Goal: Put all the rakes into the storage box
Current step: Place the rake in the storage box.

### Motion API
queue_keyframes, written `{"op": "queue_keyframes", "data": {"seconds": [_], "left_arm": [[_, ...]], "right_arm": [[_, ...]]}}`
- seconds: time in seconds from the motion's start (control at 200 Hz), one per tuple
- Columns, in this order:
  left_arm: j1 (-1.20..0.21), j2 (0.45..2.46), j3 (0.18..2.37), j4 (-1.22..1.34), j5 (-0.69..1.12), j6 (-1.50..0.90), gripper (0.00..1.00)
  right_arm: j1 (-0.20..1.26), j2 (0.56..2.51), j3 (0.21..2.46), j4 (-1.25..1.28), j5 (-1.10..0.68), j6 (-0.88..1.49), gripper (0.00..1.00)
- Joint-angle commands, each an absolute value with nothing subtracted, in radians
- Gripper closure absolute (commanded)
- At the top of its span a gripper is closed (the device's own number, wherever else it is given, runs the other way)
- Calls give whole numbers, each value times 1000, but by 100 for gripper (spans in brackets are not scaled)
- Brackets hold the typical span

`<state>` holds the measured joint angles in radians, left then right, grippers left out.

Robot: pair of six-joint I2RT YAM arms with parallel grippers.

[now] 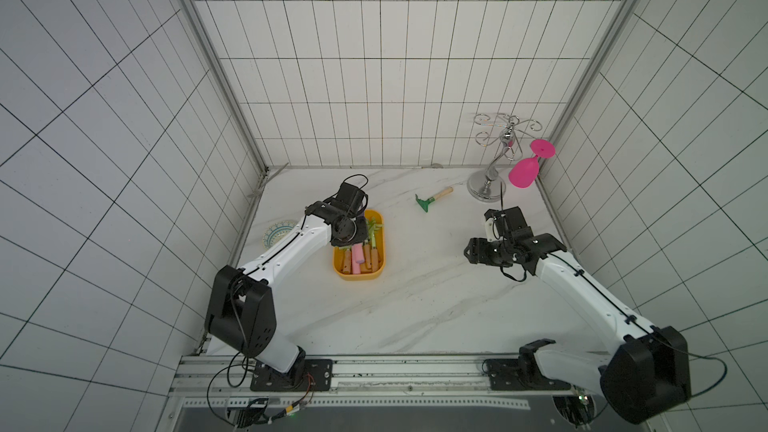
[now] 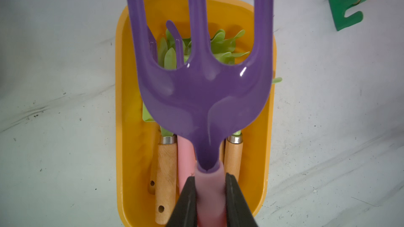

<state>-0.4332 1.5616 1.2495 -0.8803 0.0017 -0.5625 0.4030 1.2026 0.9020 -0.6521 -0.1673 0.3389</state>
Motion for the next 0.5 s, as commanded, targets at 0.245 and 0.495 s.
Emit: {"op": "queue_keyframes", "data": {"seconds": [0.245, 0.495], "left_arm": [[-417, 1682, 1198, -785, 4, -619, 89], [-414, 1683, 1164, -740, 1, -660, 87]], "right_arm": [[393, 1222, 865, -646, -147, 318, 30], [393, 1253, 864, -641, -145, 316, 30]]}}
